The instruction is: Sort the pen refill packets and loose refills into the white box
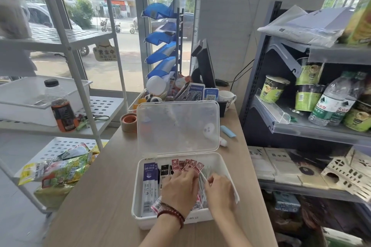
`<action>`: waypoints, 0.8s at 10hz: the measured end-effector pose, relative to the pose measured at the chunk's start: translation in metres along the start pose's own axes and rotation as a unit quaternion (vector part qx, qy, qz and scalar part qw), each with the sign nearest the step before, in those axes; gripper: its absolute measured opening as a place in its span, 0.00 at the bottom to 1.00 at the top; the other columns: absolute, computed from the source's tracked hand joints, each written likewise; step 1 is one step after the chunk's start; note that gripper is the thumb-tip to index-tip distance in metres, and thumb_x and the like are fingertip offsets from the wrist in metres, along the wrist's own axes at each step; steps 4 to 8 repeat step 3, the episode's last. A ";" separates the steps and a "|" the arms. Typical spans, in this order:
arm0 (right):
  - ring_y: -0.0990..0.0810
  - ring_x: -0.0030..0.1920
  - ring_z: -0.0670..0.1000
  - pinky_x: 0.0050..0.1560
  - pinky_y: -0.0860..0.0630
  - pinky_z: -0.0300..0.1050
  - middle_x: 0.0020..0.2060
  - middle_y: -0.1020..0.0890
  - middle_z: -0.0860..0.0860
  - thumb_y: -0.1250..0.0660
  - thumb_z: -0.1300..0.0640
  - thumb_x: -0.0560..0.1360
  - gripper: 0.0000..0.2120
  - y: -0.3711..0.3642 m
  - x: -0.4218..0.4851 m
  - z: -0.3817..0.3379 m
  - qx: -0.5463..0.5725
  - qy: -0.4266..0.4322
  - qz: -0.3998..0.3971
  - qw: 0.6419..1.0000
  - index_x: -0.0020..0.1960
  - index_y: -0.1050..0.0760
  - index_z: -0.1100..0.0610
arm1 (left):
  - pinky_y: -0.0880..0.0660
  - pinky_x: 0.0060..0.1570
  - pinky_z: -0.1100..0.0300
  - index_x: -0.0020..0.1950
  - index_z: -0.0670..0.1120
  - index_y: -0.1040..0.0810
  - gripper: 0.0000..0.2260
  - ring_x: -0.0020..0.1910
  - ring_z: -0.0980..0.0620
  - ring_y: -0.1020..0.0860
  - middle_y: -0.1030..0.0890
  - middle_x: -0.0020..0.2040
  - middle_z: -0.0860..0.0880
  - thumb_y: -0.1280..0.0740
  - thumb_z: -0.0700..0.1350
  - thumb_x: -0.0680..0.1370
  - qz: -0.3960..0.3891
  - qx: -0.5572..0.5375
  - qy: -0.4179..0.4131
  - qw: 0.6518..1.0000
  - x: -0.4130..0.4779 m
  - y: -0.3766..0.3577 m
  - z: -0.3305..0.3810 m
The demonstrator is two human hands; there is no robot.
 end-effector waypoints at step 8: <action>0.16 0.48 0.51 0.35 0.30 0.40 0.49 0.16 0.52 0.38 0.59 0.79 0.09 0.000 -0.001 -0.001 -0.093 -0.060 -0.097 0.989 0.52 0.19 0.57 | 0.26 0.46 0.65 0.46 0.58 0.23 0.08 0.42 0.62 0.23 0.20 0.40 0.63 0.41 0.54 0.74 0.025 -0.047 -0.059 0.997 -0.040 0.019 -0.012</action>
Point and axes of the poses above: each hand's wrist, its own x-axis towards the middle knuckle, its own y-axis out of the back of the hand, z = x × y, the point moved 2 cm from there along x, towards the middle knuckle
